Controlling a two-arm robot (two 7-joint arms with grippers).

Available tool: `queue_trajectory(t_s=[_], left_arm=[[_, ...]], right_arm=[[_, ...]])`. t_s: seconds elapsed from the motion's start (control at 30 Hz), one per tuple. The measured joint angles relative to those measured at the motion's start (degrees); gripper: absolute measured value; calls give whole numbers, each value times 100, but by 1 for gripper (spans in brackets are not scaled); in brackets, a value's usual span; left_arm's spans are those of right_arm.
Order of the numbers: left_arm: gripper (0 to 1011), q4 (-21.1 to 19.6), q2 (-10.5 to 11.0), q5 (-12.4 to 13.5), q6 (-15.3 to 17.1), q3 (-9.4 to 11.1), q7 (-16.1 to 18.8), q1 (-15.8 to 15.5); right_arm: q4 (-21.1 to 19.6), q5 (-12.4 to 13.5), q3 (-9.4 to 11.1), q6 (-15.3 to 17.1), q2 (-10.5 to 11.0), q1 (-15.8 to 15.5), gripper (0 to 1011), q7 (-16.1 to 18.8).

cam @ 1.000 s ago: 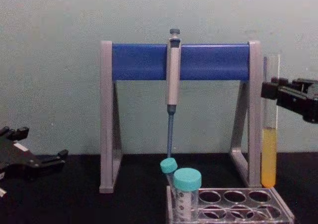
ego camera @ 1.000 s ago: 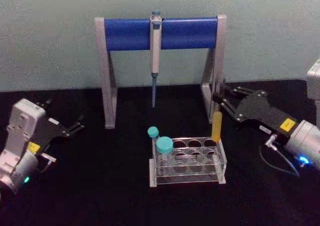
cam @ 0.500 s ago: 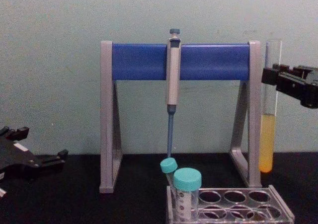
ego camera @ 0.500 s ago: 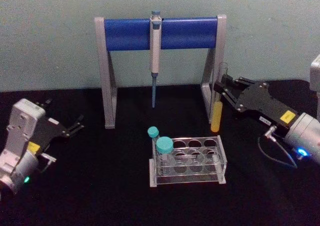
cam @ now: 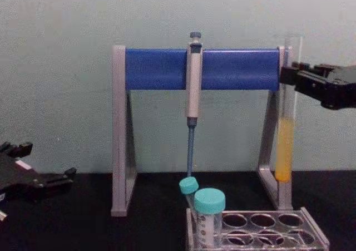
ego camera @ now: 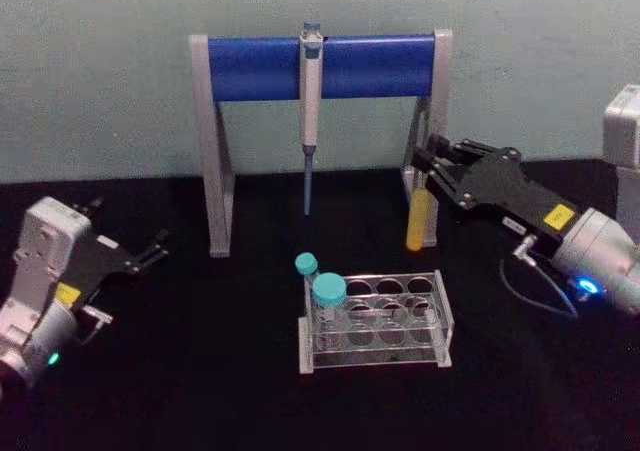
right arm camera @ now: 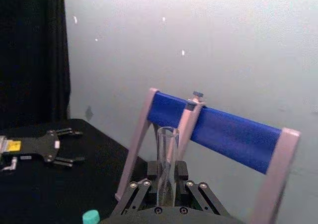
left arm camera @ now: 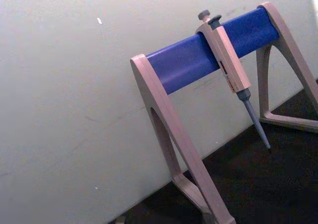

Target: Pick up the test tube from the test tube rack, shake it, then place it back into the test tube rack.

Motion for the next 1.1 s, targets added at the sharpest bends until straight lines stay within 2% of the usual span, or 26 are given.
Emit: queue_trajectory(t_s=[0.3,0.43,0.6,0.9,1.1], left_arm=[[1001,0,0,0,0,0,0,0],[1001,0,0,0,0,0,0,0],[1001,0,0,0,0,0,0,0],[1001,0,0,0,0,0,0,0],[1001,0,0,0,0,0,0,0]], right_arm=[[34,39,-189,5,-45,142,237,186],[-72,129,-242,2,7,101,237,292],[-290,290,-261,-5,176,-79,237,421],[-751,490,-53,-73,595,-593,235,401],[-926,451,180,-57,807,-875,237,126]])
